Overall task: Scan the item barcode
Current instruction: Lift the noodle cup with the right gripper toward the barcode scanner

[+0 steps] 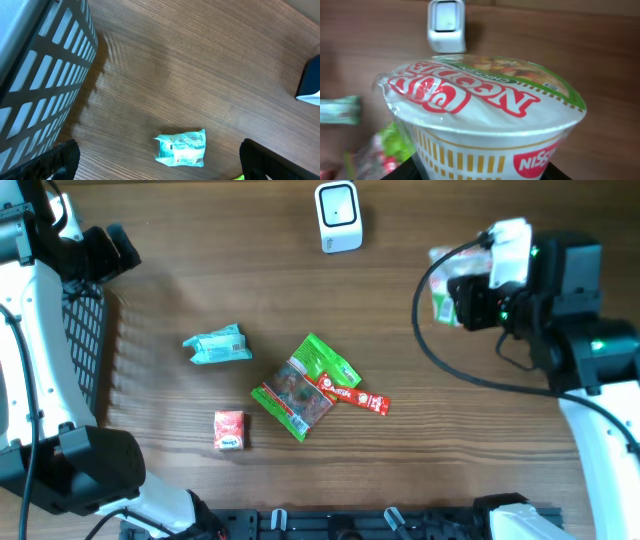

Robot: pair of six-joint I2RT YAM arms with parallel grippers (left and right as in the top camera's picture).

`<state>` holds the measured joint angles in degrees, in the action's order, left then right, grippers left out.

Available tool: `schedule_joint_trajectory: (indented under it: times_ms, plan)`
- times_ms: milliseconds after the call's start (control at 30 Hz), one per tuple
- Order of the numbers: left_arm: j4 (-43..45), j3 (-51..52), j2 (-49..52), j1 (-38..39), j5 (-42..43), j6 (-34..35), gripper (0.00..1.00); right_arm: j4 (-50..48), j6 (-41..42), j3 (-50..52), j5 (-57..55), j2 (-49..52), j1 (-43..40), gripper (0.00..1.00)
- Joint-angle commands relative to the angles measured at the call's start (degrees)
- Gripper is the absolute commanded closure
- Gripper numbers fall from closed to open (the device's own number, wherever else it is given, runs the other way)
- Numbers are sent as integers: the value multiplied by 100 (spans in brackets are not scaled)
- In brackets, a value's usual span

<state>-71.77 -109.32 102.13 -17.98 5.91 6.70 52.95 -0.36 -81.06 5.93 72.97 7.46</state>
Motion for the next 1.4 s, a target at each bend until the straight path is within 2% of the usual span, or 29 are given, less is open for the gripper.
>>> schedule_joint_trajectory:
  times_ms: [0,100,267,367,433,500,533,567,667,867,1000,1133,1300,1367]
  plan:
    - [2,39,11,-26,68,-28,0,177,-98,-702,-1462,772,420,56]
    - [2,39,11,-26,68,-28,0,120,-166,-933,-2911,1513,1244,57]
    - [2,39,11,-26,66,-28,0,-916,-1222,-949,-5031,2741,2380,57]
    - [2,39,11,-26,68,-28,0,-2564,-2905,-949,-6111,3526,2789,56]
    - [2,39,11,-26,68,-28,0,-4214,-4586,-949,-6690,3995,2857,57]
    - [2,39,11,-26,68,-28,0,-5853,-5823,-949,-6854,4325,2830,64]
    - [2,39,11,-24,68,-28,0,-6585,-6151,-949,-6771,4444,2817,67]
    - [2,39,11,-26,68,-28,0,-7431,-6290,-949,-6513,4597,2804,66]
    - [2,39,11,-26,68,-28,0,-7838,-5871,-949,-5668,4865,2723,63]
    - [2,39,11,-26,68,-28,0,-9462,-5949,-949,-4760,5711,2472,66]
    - [2,39,11,-24,68,-28,0,-9650,-5709,-949,-4006,6155,2415,66]
    - [2,39,11,-26,68,-28,0,-9864,-5027,-949,-3923,6317,2398,66]
    - [2,39,11,-24,68,-28,0,-9912,-4557,-953,-4009,6308,2378,66]
    - [2,39,11,-26,68,-28,0,-9958,-4258,-1019,-4363,6201,2380,61]
